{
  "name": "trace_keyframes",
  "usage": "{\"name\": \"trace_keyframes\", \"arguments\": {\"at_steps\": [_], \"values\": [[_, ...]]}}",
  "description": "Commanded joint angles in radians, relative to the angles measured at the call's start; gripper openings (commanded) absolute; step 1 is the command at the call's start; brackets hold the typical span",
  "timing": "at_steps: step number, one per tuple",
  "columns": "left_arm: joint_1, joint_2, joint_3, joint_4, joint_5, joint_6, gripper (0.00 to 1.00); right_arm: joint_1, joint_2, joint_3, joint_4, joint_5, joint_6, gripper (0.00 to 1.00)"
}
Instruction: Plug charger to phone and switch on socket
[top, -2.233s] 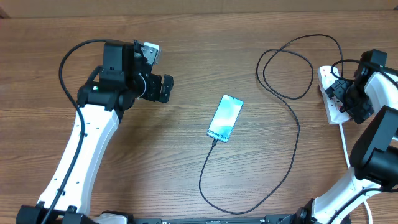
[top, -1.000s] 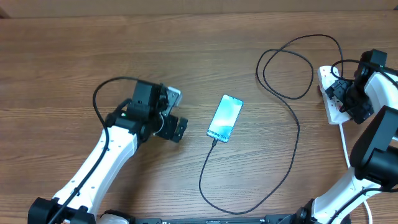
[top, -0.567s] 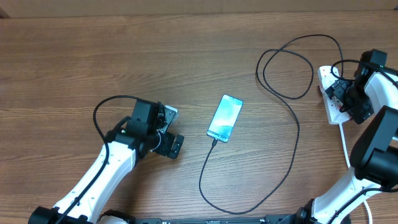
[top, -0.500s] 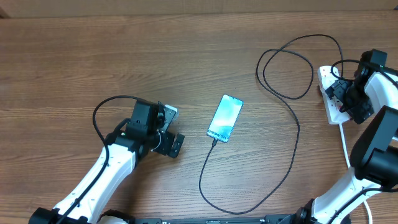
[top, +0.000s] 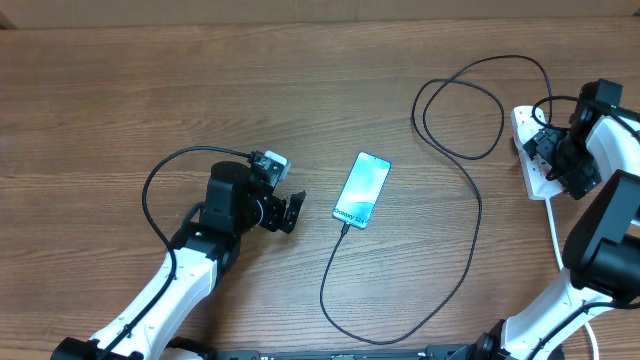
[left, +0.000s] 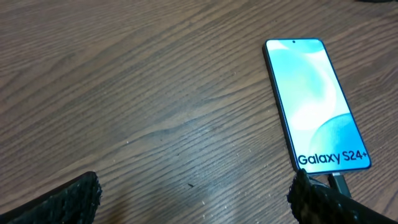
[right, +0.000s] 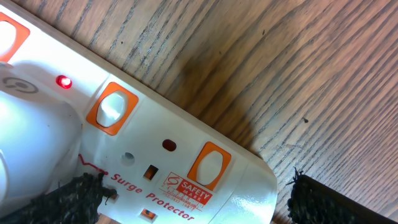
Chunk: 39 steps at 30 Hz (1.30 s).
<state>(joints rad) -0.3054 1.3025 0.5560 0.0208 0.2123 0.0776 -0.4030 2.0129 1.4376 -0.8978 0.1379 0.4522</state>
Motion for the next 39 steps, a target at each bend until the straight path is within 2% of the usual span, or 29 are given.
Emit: {"name": "trace_keyframes", "arguments": {"at_steps": [1,9,20,37,39], "values": [[0.031,-0.016,-0.024,0.016,0.035,0.005,1.00,0.054,0.067,-0.018,0.066,-0.052,0.010,1.00],[0.126,-0.016,-0.075,0.096,0.134,0.003,1.00,0.054,0.067,-0.018,0.066,-0.052,0.010,1.00],[0.145,-0.079,-0.232,0.217,0.141,-0.008,1.00,0.054,0.067,-0.018,0.066,-0.052,0.010,1.00],[0.236,-0.404,-0.550,0.351,0.154,-0.040,1.00,0.054,0.067,-0.018,0.066,-0.052,0.010,1.00],[0.241,-0.448,-0.551,0.317,0.152,-0.040,1.00,0.054,0.067,-0.018,0.066,-0.052,0.010,1.00]]}}
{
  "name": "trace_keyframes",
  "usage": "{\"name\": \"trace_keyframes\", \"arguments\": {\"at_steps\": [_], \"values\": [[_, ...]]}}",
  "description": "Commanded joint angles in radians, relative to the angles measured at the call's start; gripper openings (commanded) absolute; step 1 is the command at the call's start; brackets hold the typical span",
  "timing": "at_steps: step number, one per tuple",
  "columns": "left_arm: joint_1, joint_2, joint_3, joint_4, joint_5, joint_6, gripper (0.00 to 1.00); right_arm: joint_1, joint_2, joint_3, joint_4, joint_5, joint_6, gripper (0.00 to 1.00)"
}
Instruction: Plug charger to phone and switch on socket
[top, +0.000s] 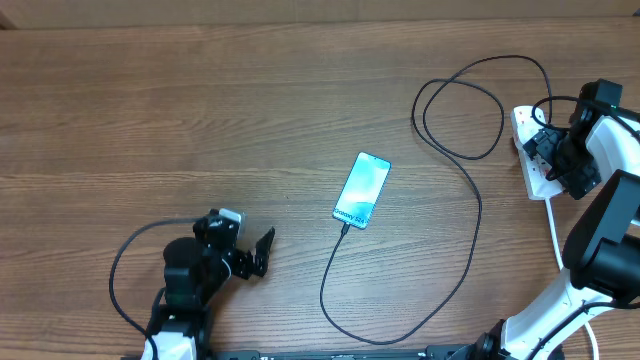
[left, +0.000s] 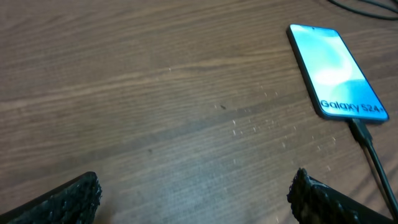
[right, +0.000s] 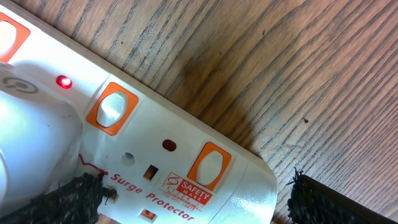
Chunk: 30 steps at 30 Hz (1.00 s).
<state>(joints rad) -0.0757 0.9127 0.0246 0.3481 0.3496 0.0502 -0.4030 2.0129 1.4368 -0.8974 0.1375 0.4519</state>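
The phone (top: 362, 189) lies face up mid-table, screen lit, showing "Galaxy S24+" (left: 339, 76). A black charger cable (top: 470, 210) is plugged into its lower end and loops to the white surge-protector strip (top: 533, 160) at the right edge. On the strip (right: 155, 155) one red light (right: 63, 81) glows beside an orange-rimmed switch (right: 112, 107). My right gripper (top: 540, 150) hangs open just over the strip, fingers (right: 323, 202) straddling its end. My left gripper (top: 262, 252) is open and empty near the front edge, well left of the phone.
The cable makes loops (top: 460, 110) on the wooden table (top: 200, 100) between phone and strip. A white charger body (right: 31, 143) sits plugged in the strip at the left of the right wrist view.
My left arm has drawn back toward the front-left of the table, so its open gripper is farther from the phone. The right gripper and the strip look unchanged.
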Motion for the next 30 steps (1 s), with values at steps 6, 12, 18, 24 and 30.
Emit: {"name": "trace_keyframes", "arguments": {"at_steps": [6,12,18,24,30], "values": [[0.012,-0.195,-0.020,-0.139,-0.019,-0.008,1.00,0.054,0.067,-0.018,0.066,-0.052,0.011,1.00],[0.012,-0.408,-0.020,-0.367,-0.066,0.003,1.00,0.054,0.067,-0.018,0.066,-0.052,0.011,1.00],[0.012,-0.625,-0.020,-0.403,-0.076,0.002,1.00,0.054,0.067,-0.018,0.066,-0.052,0.011,1.00],[0.012,-0.798,-0.020,-0.404,-0.075,-0.003,1.00,0.054,0.067,-0.018,0.066,-0.052,0.011,1.00],[0.009,-0.912,-0.020,-0.401,-0.071,-0.037,1.00,0.054,0.067,-0.018,0.066,-0.052,0.011,1.00]]}}
